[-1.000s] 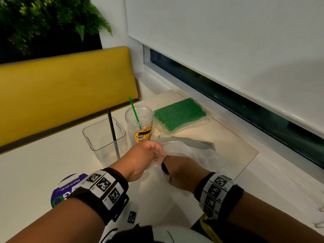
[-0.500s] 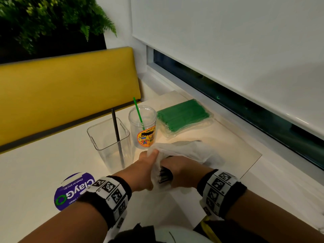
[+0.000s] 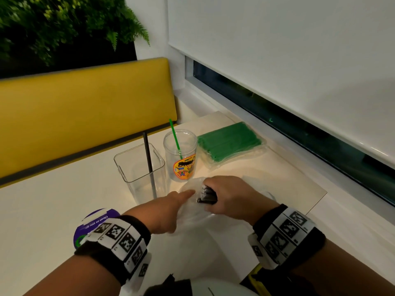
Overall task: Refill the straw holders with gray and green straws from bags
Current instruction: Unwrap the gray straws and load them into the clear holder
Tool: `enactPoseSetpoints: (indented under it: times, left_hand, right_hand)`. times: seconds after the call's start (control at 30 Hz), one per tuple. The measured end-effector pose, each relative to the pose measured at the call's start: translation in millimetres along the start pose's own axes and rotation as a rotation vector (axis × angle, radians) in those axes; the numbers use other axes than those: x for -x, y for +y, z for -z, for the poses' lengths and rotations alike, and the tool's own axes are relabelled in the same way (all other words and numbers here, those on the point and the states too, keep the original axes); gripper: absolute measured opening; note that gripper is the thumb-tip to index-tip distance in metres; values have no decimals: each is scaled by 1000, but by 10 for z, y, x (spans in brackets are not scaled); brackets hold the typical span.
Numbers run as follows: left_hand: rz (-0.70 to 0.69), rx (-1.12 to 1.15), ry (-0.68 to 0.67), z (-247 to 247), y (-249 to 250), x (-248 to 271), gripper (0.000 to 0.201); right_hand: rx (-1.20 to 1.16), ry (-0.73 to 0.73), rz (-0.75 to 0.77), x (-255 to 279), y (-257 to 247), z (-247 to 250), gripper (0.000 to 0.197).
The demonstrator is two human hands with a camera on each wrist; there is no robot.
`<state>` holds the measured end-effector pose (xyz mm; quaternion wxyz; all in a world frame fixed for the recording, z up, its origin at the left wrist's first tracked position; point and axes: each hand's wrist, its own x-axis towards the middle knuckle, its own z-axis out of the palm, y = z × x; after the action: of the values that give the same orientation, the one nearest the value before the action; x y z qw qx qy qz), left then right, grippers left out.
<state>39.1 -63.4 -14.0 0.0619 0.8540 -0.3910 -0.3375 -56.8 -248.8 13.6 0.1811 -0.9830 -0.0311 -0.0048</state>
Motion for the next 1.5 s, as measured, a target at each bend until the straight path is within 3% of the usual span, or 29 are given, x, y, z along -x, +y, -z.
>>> enactPoseSetpoints:
  times: [0.17, 0.3, 0.4, 0.5, 0.57, 0.63, 0.7, 0.9, 0.97, 1.07, 1.13, 1.23, 1.3, 1.37, 1.4, 1.5]
  left_hand:
    - [107, -114, 20, -187, 108, -66, 79]
    - [4, -125, -16, -96, 181, -68, 108]
    - [-57, -99, 120, 176, 279, 119, 70]
    - [-211, 44, 445, 462, 277, 424, 20]
    - [-299, 203, 856, 570, 201, 582, 20]
    - [-263, 355, 1250, 622, 7, 602, 22]
    - [-95, 518, 1381, 627, -228, 466, 24]
    - [371, 1196, 1141, 533, -503, 128, 39]
    - [394, 1280, 1093, 470, -537, 90, 43]
    - [377, 1314, 1123, 441, -547, 44, 41]
    - [380, 1324, 1143, 445, -548, 24, 41]
    - [352, 1302, 1161, 431, -563, 13, 39]
    - [330, 1291, 1171, 419, -572, 5, 38]
    - [304, 1282, 1189, 404, -570, -14, 37]
    - [292, 1276, 1202, 398, -568, -15, 36]
    - [268, 1255, 1247, 382, -578, -29, 35]
  right_hand:
    - [-401, -46, -10, -46, -332, 73, 22]
    - [-675, 66, -93, -138, -609, 511, 24]
    - [-798, 303, -84, -255, -718, 964, 21]
    - [-958, 640, -16, -424, -816, 1323, 23]
    - [-1033, 855, 13, -522, -841, 1476, 18]
    - [-1106, 959, 57, -622, -879, 1547, 16]
    - [-1168, 988, 43, -749, -966, 1473, 23]
    - [-1132, 883, -60, -1081, -1177, 959, 15]
    - [-1085, 833, -129, -1152, -1160, 799, 17]
    - [-991, 752, -235, -1237, -1106, 561, 22]
    - [-923, 616, -248, -1257, -1044, 365, 42]
    - [-876, 350, -120, -1212, -931, 57, 104]
    - [-632, 352, -13, -1171, -868, -55, 118]
    - [-322, 410, 127, -1160, -833, -81, 103]
    - [-186, 364, 192, -1170, -842, -79, 92]
    - [-36, 51, 251, -1210, -887, -1, 66]
